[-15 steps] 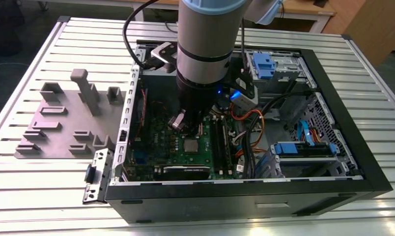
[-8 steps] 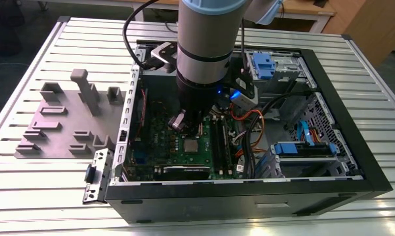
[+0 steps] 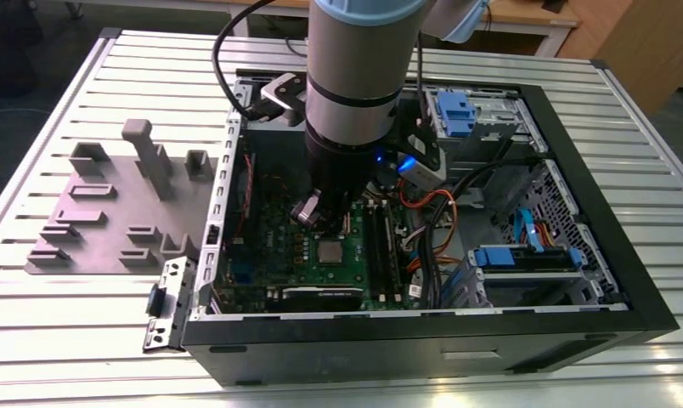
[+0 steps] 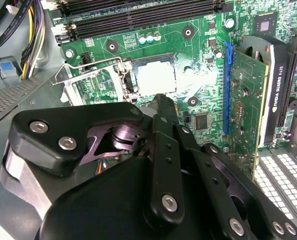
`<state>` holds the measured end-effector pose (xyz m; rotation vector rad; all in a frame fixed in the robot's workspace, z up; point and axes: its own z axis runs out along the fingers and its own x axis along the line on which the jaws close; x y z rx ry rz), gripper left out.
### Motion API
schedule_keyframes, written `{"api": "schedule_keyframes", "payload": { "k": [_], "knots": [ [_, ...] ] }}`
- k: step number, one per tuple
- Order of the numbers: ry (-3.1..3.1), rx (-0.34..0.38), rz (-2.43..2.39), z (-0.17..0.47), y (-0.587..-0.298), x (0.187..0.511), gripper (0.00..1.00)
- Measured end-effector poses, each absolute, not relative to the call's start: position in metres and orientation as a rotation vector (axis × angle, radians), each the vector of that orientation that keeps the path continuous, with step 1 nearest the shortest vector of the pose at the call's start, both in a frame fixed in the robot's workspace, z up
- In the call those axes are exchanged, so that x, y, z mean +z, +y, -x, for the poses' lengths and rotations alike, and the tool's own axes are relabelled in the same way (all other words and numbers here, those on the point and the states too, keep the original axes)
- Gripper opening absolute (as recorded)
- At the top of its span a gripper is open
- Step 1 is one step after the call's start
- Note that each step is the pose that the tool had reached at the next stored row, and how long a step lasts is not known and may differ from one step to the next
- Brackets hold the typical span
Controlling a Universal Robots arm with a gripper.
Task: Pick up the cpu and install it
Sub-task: 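Close the cpu cover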
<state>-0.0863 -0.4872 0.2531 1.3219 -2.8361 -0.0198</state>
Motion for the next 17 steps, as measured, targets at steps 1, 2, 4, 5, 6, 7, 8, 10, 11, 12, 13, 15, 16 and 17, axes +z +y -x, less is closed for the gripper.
{"api": "schedule_keyframes", "payload": {
  "k": [1, 2, 4, 5, 6, 7, 8, 10, 11, 12, 13, 15, 16, 17],
  "knots": [
    [-2.836, -0.02, -1.322, 0.0863, -0.4873, 0.2531, 0.11],
    [-2.836, -0.02, -1.322, 0.0863, -0.4873, 0.2531, 0.11],
    [-2.834, -0.02, -1.327, 0.0863, -0.4873, 0.2531, 0.11],
    [-2.829, -0.02, -1.336, 0.0863, -0.4873, 0.2531, 0.11],
    [-2.819, -0.02, -1.357, 0.0863, -0.4872, 0.2529, 0.11],
    [-2.807, -0.019, -1.382, 0.0862, -0.4872, 0.2527, 0.11],
    [-2.794, -0.019, -1.407, 0.0862, -0.4872, 0.2525, 0.11],
    [-2.768, -0.019, -1.457, 0.0862, -0.4872, 0.2521, 0.11],
    [-2.754, -0.018, -1.484, 0.0862, -0.4873, 0.252, 0.11],
    [-2.742, -0.018, -1.506, 0.0862, -0.4873, 0.2519, 0.11],
    [-2.729, -0.018, -1.529, 0.0862, -0.4873, 0.2518, 0.11],
    [-2.703, -0.018, -1.574, 0.0862, -0.4873, 0.2516, 0.11],
    [-2.69, -0.018, -1.596, 0.0862, -0.4873, 0.2514, 0.11],
    [-2.676, -0.018, -1.619, 0.0862, -0.4873, 0.2513, 0.11]
  ]
}}
